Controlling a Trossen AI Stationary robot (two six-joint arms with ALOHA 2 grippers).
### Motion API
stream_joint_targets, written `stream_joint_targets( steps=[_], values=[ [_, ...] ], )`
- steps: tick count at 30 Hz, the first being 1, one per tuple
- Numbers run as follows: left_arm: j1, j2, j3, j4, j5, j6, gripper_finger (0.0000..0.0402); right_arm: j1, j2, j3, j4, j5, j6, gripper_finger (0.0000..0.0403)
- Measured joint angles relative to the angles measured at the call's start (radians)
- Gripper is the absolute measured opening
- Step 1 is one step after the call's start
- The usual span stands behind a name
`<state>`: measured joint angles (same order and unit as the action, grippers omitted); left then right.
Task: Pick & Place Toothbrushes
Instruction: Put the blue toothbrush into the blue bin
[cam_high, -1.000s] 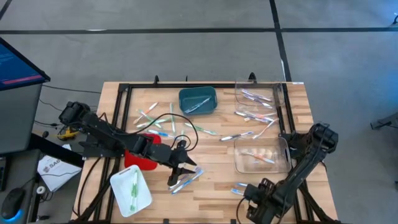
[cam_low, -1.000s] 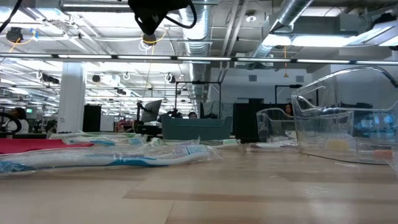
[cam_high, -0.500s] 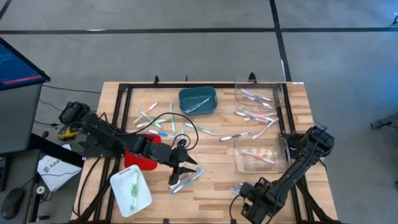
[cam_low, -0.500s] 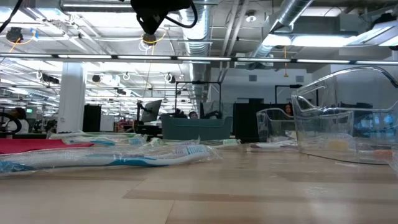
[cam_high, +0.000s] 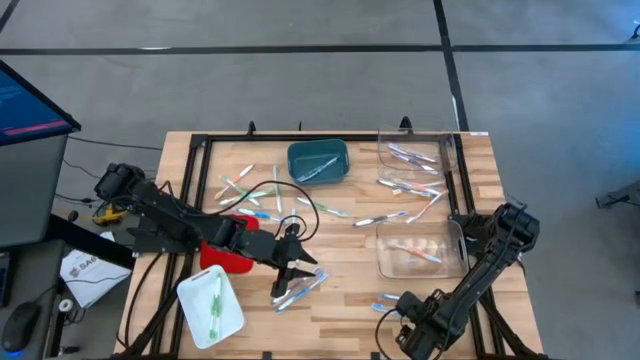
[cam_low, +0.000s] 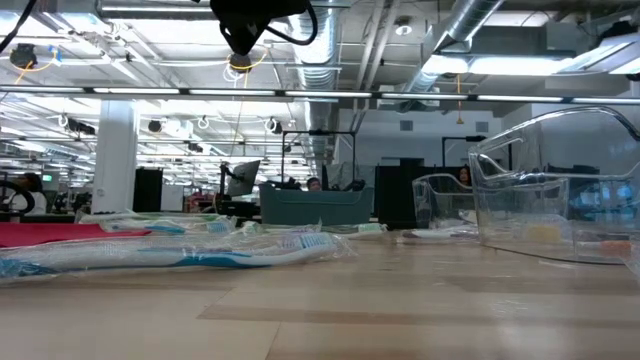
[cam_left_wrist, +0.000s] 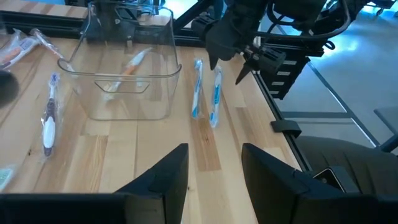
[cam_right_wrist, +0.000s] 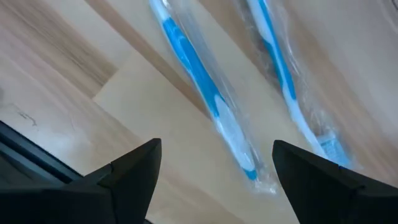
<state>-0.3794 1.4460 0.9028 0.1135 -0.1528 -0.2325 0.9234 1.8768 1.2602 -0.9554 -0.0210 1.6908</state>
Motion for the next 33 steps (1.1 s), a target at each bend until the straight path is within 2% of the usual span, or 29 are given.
stream_joint_targets(
  steps=[6, 11, 13, 17, 21, 24, 27, 28, 33],
  values=[
    [0.000, 0.000, 0.000, 0.000, 0.000, 0.000, 0.0145, -0.008, -0.001, 0.063, -0.053, -0.022, -0.036, 0.0301],
    [0.000, 0.000, 0.000, 0.000, 0.000, 0.000, 0.0145, -0.007, -0.002, 0.122, -0.272, 0.026, 0.042, 0.0302],
    [0.000, 0.000, 0.000, 0.000, 0.000, 0.000, 0.0145, -0.006, -0.002, 0.122, -0.353, -0.016, 0.080, 0.0301],
    [-0.002, 0.000, 0.000, 0.000, 0.000, 0.000, 0.0145, -0.008, -0.002, 0.123, -0.332, -0.093, 0.100, 0.0290],
    [-0.002, 0.000, 0.000, -0.001, 0.000, 0.001, 0.0145, -0.010, -0.002, 0.123, -0.260, -0.094, 0.106, 0.0229],
    [-0.002, 0.000, 0.000, -0.001, 0.000, 0.016, 0.0145, -0.010, -0.002, 0.123, -0.259, -0.094, 0.109, 0.0142],
    [-0.002, 0.000, -0.006, 0.001, 0.000, 0.016, 0.0145, -0.010, -0.002, 0.123, -0.285, -0.075, 0.155, 0.0035],
    [-0.002, 0.000, -0.011, 0.001, 0.000, 0.016, 0.0145, -0.008, -0.002, 0.123, -0.294, -0.051, 0.191, 0.0019],
    [-0.002, 0.000, -0.049, 0.018, 0.000, 0.011, 0.0145, 0.003, -0.002, 0.123, -0.316, -0.027, 0.351, 0.0014]
  ],
)
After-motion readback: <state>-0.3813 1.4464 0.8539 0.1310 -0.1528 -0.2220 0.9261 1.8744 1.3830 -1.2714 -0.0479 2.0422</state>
